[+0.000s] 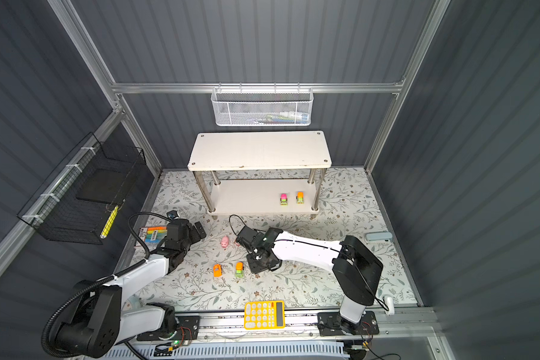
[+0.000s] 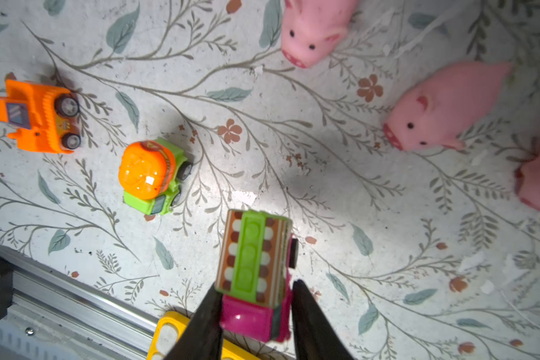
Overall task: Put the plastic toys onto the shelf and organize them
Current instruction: 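Carry the held truck with the right gripper onto the lower shelf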
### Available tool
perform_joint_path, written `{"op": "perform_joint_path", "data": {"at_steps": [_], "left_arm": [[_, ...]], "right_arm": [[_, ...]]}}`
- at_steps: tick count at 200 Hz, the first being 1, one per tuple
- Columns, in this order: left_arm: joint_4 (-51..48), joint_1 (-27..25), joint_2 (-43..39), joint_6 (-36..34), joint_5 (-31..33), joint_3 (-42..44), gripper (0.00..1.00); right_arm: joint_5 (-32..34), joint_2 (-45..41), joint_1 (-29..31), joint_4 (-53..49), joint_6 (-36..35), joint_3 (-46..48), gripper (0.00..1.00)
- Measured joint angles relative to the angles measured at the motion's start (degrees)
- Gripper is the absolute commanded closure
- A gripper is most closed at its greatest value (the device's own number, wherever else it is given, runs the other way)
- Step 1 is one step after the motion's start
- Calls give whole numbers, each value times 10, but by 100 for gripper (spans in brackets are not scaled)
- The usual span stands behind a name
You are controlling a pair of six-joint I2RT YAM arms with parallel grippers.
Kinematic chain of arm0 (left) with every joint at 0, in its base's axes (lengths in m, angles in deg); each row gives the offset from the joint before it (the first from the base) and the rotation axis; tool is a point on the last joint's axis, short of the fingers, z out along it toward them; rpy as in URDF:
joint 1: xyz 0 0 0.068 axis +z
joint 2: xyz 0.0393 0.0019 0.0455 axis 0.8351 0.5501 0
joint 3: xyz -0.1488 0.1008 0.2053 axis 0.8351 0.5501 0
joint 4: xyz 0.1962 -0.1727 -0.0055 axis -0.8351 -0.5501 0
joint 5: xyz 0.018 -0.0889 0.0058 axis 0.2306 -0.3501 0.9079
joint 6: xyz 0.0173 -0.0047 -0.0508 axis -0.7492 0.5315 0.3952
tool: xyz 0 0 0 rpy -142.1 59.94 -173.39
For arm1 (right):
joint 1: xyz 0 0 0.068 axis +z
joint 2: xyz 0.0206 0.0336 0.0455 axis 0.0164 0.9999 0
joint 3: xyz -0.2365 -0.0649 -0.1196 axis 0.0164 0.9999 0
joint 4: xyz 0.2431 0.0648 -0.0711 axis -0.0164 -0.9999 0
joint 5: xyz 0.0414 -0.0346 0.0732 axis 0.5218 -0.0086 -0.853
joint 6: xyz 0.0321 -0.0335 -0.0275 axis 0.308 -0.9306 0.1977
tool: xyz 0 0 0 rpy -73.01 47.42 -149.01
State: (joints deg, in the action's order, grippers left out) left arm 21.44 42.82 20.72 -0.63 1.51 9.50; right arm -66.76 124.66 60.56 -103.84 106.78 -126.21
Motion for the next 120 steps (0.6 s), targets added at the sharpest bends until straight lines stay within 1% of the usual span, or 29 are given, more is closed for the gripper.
{"op": "perform_joint_path", "data": {"at_steps": [65, 94, 120], "left_arm": [[1, 0, 1, 0, 0, 0, 0], [1, 0, 1, 0, 0, 0, 0], [1, 0, 1, 0, 0, 0, 0]], "right_arm": [[18, -8, 0, -2, 0, 0, 63], [35, -47, 0, 9, 0, 6, 63], [67, -89, -1, 26, 0, 13, 63]]}}
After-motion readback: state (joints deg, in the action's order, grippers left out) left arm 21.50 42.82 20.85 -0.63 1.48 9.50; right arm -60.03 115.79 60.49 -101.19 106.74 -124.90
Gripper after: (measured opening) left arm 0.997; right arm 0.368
